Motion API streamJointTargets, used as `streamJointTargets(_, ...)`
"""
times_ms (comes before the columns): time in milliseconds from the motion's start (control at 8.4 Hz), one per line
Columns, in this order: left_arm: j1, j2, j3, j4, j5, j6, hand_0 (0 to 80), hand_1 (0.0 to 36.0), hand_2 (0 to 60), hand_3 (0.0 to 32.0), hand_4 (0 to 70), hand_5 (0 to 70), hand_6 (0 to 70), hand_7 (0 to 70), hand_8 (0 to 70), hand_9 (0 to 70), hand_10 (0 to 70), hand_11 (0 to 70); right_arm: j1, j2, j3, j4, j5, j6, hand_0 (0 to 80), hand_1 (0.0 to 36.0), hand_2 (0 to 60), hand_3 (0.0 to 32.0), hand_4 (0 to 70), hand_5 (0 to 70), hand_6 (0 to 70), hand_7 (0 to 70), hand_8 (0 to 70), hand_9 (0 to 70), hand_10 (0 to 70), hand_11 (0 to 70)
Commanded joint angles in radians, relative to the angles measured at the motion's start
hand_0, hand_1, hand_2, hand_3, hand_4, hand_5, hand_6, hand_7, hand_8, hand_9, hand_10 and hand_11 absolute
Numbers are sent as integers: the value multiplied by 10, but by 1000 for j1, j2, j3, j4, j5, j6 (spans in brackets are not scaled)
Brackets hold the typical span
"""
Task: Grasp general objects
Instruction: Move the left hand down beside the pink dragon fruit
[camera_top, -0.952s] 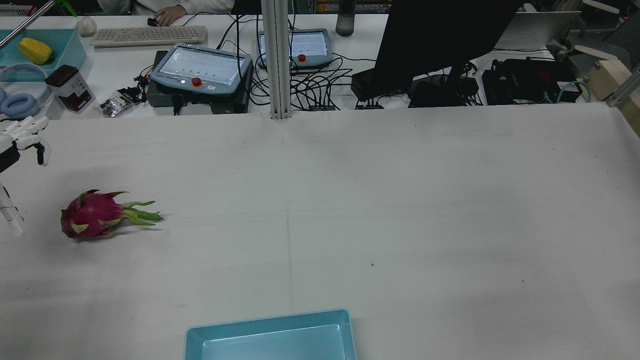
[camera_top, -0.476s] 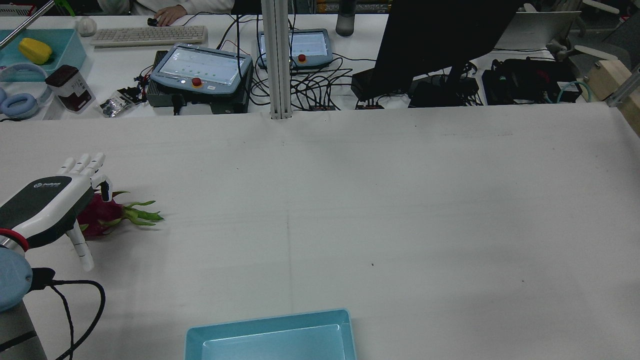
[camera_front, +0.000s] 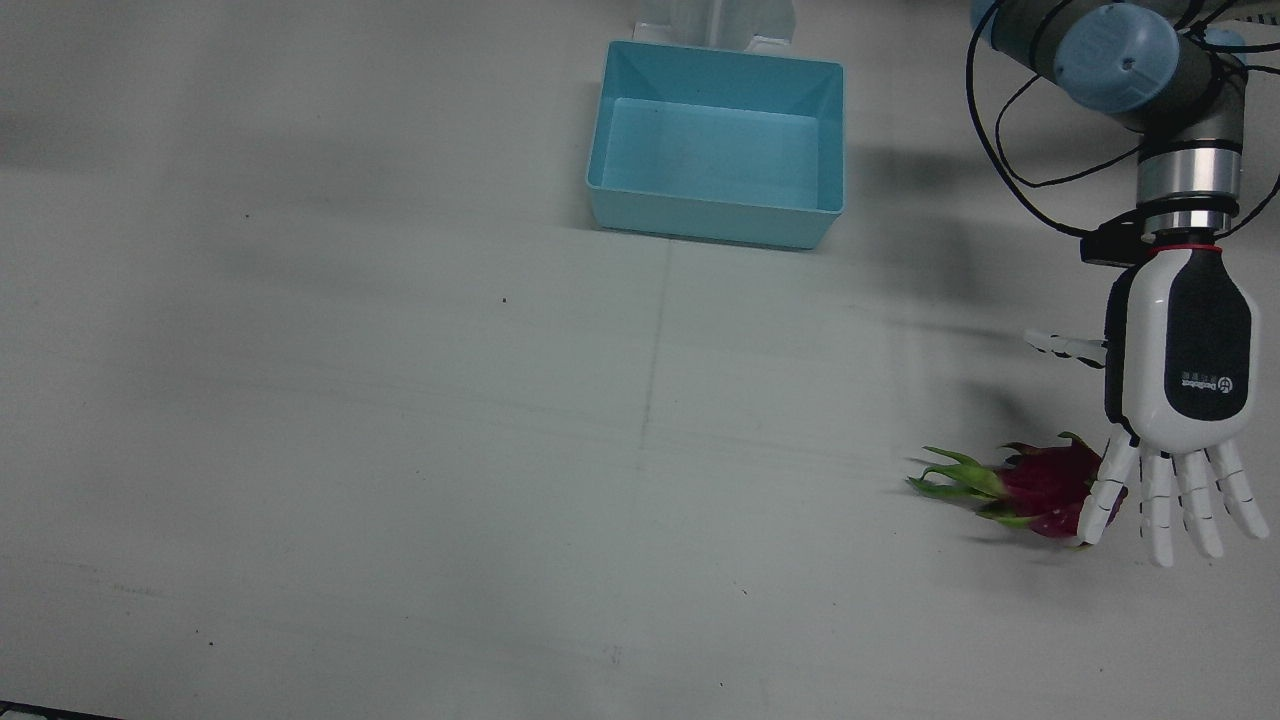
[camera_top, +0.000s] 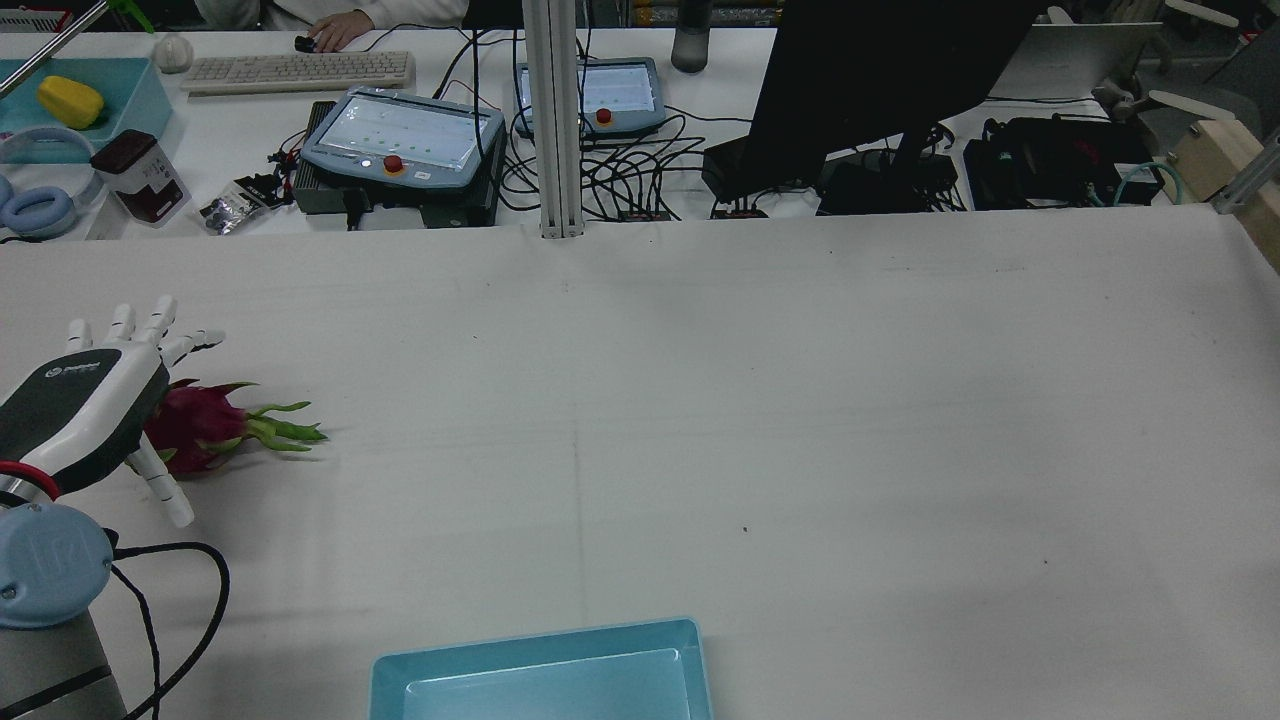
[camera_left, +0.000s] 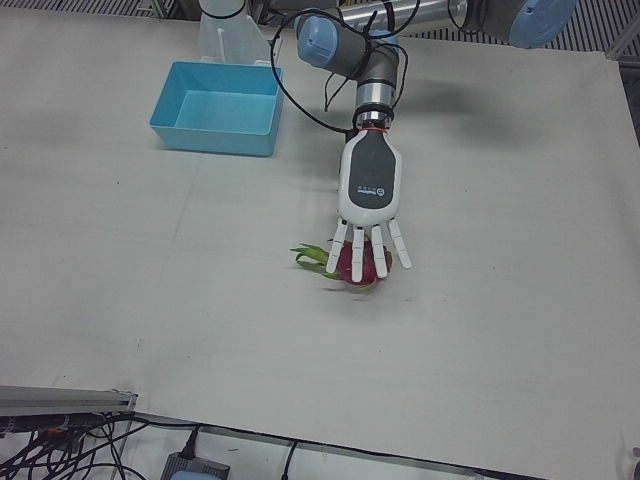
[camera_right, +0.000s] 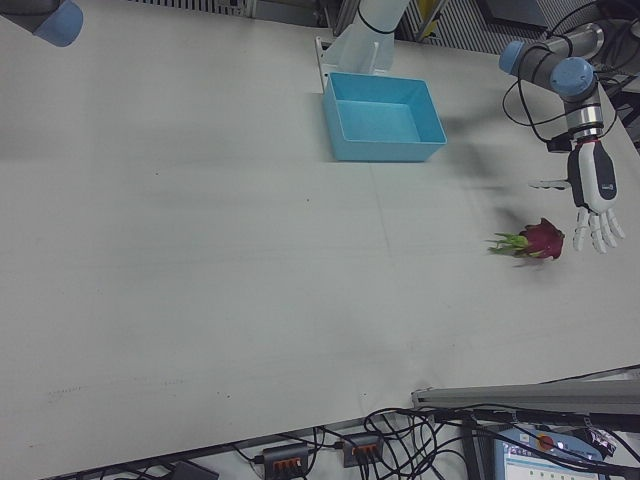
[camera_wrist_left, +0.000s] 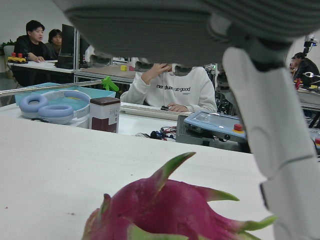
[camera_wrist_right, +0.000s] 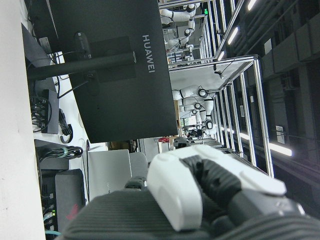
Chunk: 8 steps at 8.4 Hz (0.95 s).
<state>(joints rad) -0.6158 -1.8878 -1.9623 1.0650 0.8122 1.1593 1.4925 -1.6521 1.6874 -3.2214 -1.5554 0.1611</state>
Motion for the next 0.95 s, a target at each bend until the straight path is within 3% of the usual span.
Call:
streamJointTargets(0, -30, -5, 123, -22, 5, -26, 451, 89, 0, 234, 0, 0, 0, 0, 0, 0, 0, 0, 0, 0, 0, 0, 0, 0, 0, 0, 0, 0, 0, 0, 0, 0, 0, 0, 0, 0)
streamJointTargets(238, -25, -8, 151, -25, 4, -26, 450, 77, 0, 268, 0, 0, 0, 0, 0, 0, 0, 0, 0, 0, 0, 0, 0, 0, 0, 0, 0, 0, 0, 0, 0, 0, 0, 0, 0, 0)
streamJointTargets(357, -25, -11, 169, -43, 4, -26, 443, 62, 0, 320, 0, 0, 0, 0, 0, 0, 0, 0, 0, 0, 0, 0, 0, 0, 0, 0, 0, 0, 0, 0, 0, 0, 0, 0, 0, 0)
streamJointTargets(833, -22, -13, 319, -183, 4, -52, 467, 95, 0, 320, 0, 0, 0, 0, 0, 0, 0, 0, 0, 0, 0, 0, 0, 0, 0, 0, 0, 0, 0, 0, 0, 0, 0, 0, 0, 0)
